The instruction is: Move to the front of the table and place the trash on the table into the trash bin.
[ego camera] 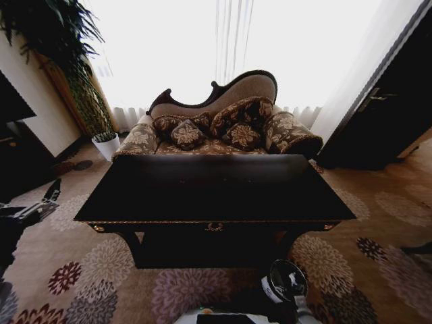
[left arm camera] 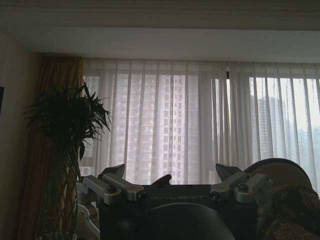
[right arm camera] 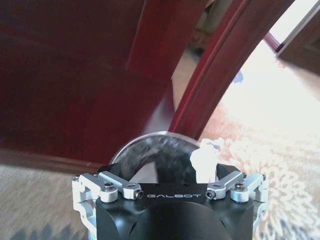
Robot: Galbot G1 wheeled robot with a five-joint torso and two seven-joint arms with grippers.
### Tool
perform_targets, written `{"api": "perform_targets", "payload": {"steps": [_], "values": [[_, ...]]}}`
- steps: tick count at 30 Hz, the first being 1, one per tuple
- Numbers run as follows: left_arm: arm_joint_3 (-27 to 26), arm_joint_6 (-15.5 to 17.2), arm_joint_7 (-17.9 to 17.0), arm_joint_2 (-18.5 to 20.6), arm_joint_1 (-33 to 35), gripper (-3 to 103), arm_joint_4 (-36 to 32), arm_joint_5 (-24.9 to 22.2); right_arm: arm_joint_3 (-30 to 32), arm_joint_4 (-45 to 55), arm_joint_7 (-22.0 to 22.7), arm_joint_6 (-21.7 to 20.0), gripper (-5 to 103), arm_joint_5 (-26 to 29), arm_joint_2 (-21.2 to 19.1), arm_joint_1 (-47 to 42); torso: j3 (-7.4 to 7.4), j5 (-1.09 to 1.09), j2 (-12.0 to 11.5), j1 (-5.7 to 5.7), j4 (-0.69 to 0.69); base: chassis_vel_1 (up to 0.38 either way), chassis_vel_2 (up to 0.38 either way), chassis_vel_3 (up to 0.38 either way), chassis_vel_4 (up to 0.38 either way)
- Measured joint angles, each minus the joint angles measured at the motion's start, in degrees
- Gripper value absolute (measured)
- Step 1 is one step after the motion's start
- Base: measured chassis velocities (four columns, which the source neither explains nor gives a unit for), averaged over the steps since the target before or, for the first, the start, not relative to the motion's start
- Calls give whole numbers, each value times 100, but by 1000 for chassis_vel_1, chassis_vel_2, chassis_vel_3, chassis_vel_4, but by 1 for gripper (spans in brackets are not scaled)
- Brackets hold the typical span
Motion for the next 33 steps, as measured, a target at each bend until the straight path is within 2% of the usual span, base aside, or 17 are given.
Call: {"api": "perform_targets", "payload": {"steps": [1, 4, 5, 8, 9, 11, 14, 15, 16, 17, 18, 20, 22, 23, 26, 28, 33], "values": [[10, 0, 0, -5, -2, 100, 3, 6, 11, 10, 23, -18, 100, -93, -7, 0, 0, -6, 0, 0, 1, 0, 0, 0, 0], [33, 0, 2, -11, -9, 100, 5, 27, -3, -29, 328, -83, 100, -243, -3, 69, 0, -2, 0, 0, -1, 0, 0, 0, 0], [45, 0, 2, -18, -13, 100, 6, 33, -19, 25, 229, -58, 100, -212, -9, 26, 0, -5, 0, 1, 3, 0, 0, 0, 0], [58, 1, 3, -25, -17, 100, 6, 45, -7, 14, 242, -45, 100, -238, 44, 31, 0, 2, 0, 0, -2, 0, 0, 0, 0], [62, 0, 4, -25, -17, 100, 6, 45, 23, -6, 66, 80, 100, -279, 55, 27, 0, -4, 0, 0, 2, 0, 0, 0, 0], [63, 0, 4, -21, -17, 100, 10, 49, 124, -96, 208, 7, 100, -505, 106, 69, 0, 2, 0, 0, -2, 0, 0, 0, 0], [62, 0, 4, -14, -17, 100, 13, 47, 117, -127, 86, 169, 100, -452, 70, 59, 0, -8, 0, 0, 3, 0, 0, 0, 0], [63, 0, 5, -14, -16, 100, 19, 50, 159, -151, 297, 25, 100, -608, 104, 73, 1, -2, 0, 0, -3, 0, 0, 0, 0], [64, -1, 7, -13, -16, 100, 18, 50, 130, -271, 348, 253, 100, -600, 88, 127, 0, 4, 0, 0, -2, 0, 0, 0, 0], [70, -1, 7, -15, -17, 100, 18, 50, 142, -322, 54, 553, 100, -655, 55, 127, 0, -5, 0, 1, 2, 0, 0, 0, 0], [76, -1, 7, -20, -17, 100, 16, 53, 243, -295, -38, 526, 100, -964, 84, 104, 0, -8, 0, 0, 0, 0, 0, 0, 0], [78, -1, 7, -22, -20, 100, 7, 54, 273, -331, 72, 507, 100, -964, 110, 136, 0, -1, 0, 0, -3, 0, 0, 0, 0], [84, -2, 8, -21, -19, 100, -5, 48, 248, -284, -99, 611, 100, -723, 87, 88, 0, -5, 0, 0, 3, 0, 0, 0, 0], [85, -1, 8, -17, -19, 100, -4, 51, 285, -237, -139, 514, 100, -781, 110, 53, 0, -3, 0, 0, -2, 0, 0, 0, 0], [85, -1, 9, -9, -20, 100, -4, 51, 257, -195, -259, 601, 100, -690, 95, 6, 0, -3, 0, 0, 1, 0, 0, 0, 0], [87, -1, 9, -12, -19, 100, -3, 52, 287, -168, -321, 495, 100, -763, 119, -35, 0, 0, 0, 0, -2, 0, 0, 0, 0], [113, -1, 10, -25, -21, 100, -5, 63, 264, -318, -17, 393, 100, -763, 136, 25, 0, -4, 0, 0, 0, 0, 0, 0, 0]]}}
